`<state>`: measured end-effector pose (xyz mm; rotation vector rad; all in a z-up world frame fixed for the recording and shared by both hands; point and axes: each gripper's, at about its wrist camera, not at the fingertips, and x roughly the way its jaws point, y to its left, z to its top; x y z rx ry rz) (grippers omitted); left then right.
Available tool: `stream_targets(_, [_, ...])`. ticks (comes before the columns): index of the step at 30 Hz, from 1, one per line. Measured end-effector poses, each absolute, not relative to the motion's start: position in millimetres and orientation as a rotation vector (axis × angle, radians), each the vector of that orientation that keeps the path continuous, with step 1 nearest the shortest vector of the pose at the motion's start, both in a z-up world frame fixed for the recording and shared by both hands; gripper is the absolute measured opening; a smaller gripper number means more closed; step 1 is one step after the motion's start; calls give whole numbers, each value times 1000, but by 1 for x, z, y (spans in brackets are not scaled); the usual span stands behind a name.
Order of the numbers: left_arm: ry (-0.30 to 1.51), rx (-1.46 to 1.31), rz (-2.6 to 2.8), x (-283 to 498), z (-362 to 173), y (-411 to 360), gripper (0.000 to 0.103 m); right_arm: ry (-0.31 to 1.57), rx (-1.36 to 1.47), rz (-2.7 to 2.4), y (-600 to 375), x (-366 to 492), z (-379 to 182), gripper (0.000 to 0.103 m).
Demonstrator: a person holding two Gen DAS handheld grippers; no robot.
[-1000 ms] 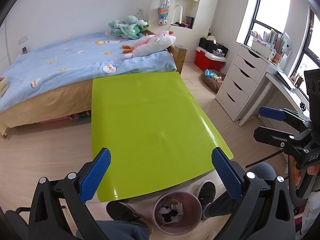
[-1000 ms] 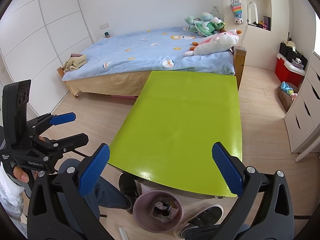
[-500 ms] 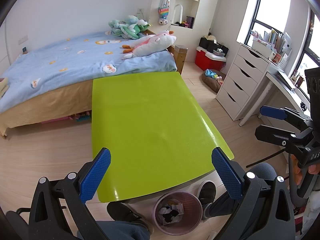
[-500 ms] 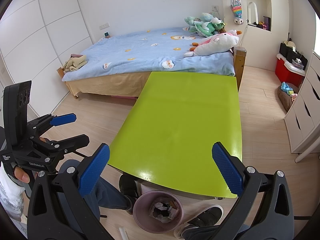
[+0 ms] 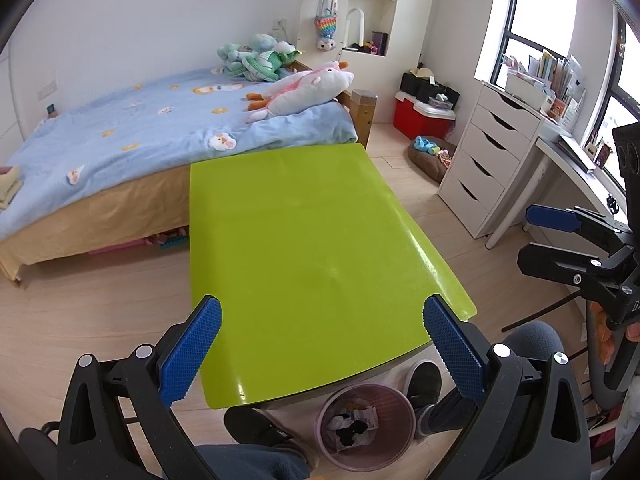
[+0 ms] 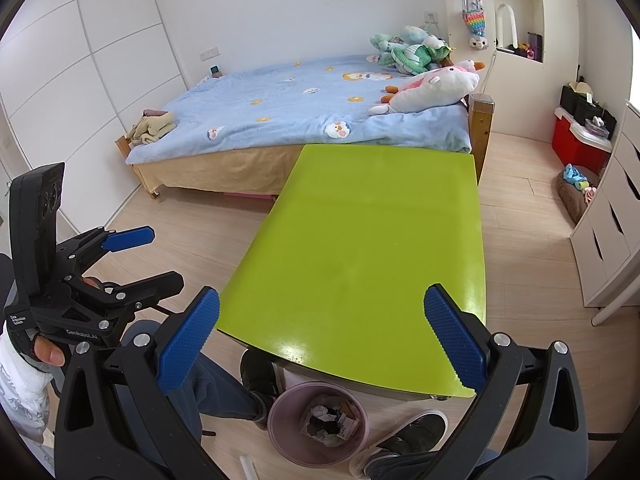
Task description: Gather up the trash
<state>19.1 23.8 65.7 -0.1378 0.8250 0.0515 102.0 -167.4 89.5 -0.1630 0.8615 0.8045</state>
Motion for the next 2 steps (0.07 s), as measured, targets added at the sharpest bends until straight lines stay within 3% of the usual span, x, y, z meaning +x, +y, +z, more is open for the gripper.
stream_targets(2, [828, -136, 45, 19, 66, 23, 97, 861, -163, 802, -166, 102, 90, 100])
